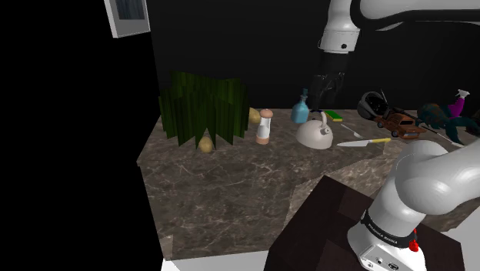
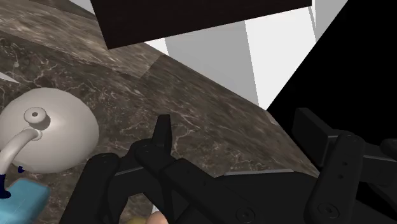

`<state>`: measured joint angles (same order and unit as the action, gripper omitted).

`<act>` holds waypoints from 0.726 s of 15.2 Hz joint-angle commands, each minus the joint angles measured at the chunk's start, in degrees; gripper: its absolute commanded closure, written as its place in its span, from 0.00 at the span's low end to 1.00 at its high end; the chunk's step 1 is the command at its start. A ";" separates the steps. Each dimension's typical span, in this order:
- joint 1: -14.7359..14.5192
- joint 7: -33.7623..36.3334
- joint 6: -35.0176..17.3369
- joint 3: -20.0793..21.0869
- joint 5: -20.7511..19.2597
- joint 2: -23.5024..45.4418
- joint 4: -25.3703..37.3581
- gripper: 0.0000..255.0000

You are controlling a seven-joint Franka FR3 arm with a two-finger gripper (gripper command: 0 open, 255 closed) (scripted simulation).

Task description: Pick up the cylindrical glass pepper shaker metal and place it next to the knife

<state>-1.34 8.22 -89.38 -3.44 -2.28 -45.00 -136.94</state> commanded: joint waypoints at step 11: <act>1.11 -5.00 -14.78 -4.04 -4.53 19.15 5.24 0.00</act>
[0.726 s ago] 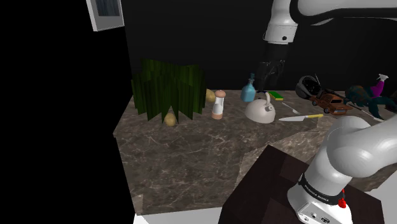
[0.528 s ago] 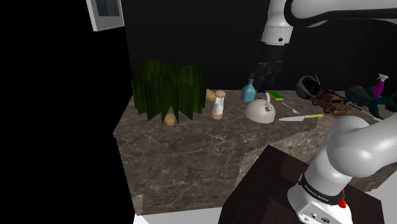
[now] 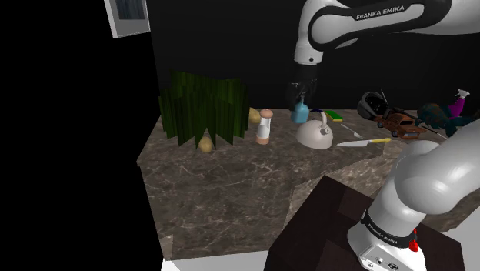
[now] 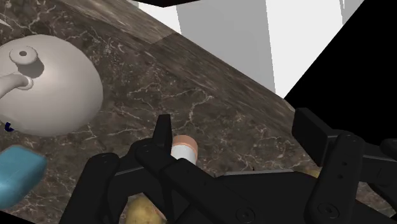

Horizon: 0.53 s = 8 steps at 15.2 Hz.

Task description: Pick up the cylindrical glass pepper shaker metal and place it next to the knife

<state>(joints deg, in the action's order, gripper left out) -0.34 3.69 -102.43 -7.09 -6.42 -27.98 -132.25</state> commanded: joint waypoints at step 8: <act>0.87 -4.13 -9.99 -2.96 -1.76 18.92 10.06 0.00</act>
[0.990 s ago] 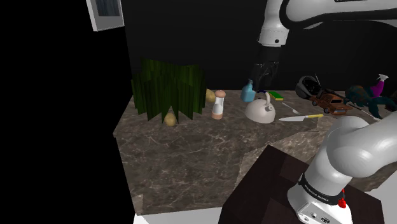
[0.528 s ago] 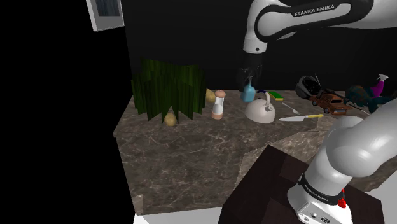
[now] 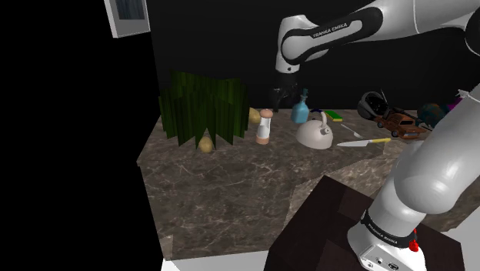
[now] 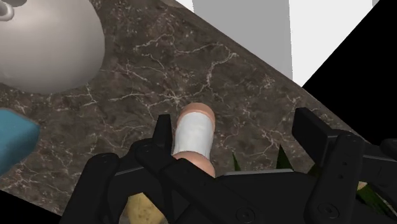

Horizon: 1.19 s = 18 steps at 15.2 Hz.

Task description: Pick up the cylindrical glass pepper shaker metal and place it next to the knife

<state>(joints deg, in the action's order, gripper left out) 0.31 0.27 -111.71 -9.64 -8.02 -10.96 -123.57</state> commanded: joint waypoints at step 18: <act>2.12 -4.60 -10.30 -2.17 0.52 21.35 12.36 0.00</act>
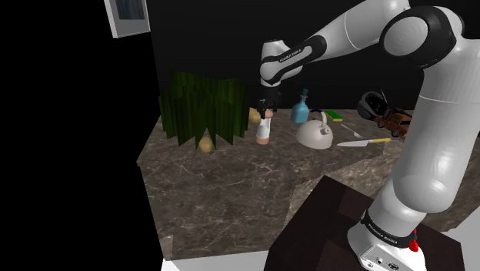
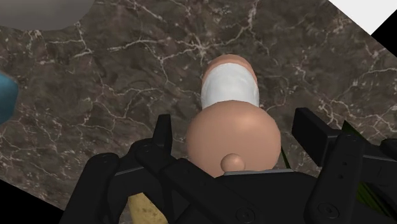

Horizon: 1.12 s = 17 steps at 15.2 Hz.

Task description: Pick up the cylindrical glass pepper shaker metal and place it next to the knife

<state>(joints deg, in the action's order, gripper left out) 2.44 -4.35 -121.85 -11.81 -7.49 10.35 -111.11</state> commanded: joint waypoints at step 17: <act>-0.03 -0.03 0.55 0.00 -0.02 -0.27 0.30 1.00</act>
<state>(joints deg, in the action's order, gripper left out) 2.42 -4.35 -121.65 -11.80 -7.50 10.25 -110.97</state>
